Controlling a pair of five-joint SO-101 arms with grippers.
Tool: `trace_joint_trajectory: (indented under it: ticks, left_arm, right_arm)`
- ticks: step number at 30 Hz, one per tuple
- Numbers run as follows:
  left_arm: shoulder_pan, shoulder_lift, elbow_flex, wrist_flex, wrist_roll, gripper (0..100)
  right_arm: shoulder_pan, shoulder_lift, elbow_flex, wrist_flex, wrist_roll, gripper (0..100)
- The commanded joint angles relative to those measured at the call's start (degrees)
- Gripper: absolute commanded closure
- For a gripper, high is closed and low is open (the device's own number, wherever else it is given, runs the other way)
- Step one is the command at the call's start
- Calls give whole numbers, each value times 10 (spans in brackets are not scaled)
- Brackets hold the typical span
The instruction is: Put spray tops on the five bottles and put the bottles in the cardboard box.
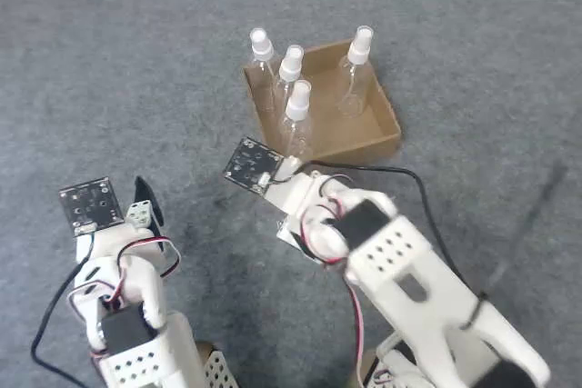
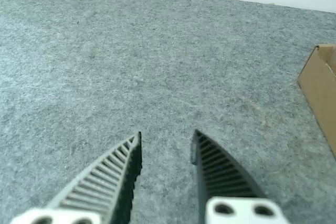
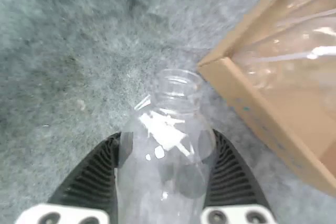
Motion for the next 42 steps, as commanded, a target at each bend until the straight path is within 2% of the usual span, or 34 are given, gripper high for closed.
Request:
trace_joint_trajectory:
  ticks: [1, 7, 12, 16, 23, 28, 35, 42]
  left_arm:
    - [1, -11, -16, 11, -4, 784]
    - [4, -11, -38, 53, -4, 758]
    - [64, -11, -54, 81, -5, 758]
    - [91, -11, -95, 114, -35, 758]
    - [241, -10, -91, 142, -128, 761]
    - [302, -9, -84, 143, -149, 761]
    - [353, 9, -86, 142, -174, 761]
    - [434, 129, -99, 112, -175, 761]
  right_arm:
    - [33, -80, -29, 45, -9, 965]
    - [78, -89, -27, 90, -10, 965]
    - [102, -93, -27, 119, -10, 968]
    - [167, -93, -27, 116, -31, 968]
    - [275, -93, -6, 56, -132, 965]
    - [329, -93, 39, -39, -164, 965]
    - [356, -89, 49, -66, -180, 965]
    - [359, -87, 49, -66, -180, 965]
